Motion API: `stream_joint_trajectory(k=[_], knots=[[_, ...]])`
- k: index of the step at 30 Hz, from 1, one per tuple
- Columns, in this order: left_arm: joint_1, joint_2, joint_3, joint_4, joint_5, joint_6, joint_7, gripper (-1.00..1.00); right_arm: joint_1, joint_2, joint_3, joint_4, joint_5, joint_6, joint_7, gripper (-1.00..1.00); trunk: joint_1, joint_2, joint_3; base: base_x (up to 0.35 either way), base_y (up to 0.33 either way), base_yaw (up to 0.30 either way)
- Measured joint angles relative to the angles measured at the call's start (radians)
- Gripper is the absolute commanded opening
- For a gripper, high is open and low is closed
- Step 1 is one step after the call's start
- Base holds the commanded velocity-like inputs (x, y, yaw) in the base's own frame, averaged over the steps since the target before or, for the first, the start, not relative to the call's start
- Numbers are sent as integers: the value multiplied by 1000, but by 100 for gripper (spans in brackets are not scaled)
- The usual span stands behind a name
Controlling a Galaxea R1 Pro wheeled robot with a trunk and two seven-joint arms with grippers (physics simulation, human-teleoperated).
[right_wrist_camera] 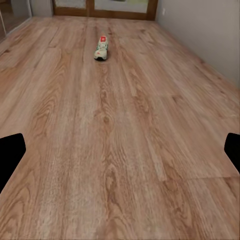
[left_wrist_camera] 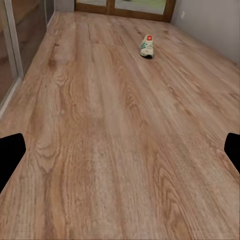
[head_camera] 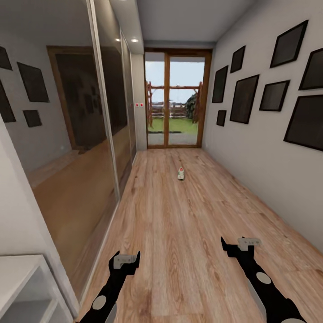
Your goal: Pick up the two gym shoes and the two sandals from the corridor floor and place them onto the hallstand (shoe rack) in the corridor, making sure they are on the rack and not on the floor. Arrange them so the two gym shoes are next to each other and the two sandals are next to each other.
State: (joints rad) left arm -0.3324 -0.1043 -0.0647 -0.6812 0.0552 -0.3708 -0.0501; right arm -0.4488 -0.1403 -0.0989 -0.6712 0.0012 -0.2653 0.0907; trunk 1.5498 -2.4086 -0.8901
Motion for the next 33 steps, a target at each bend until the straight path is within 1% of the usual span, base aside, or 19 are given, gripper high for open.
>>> stream_joint_trajectory(k=[7,33], knots=[[0,1,-1,0,0,-1,0,100,0,0,0,0,0,0,0,100,0,0,0,340,0,-195],[0,0,-3,0,0,-1,0,100,0,0,0,0,0,0,0,100,0,0,0,340,0,-260]])
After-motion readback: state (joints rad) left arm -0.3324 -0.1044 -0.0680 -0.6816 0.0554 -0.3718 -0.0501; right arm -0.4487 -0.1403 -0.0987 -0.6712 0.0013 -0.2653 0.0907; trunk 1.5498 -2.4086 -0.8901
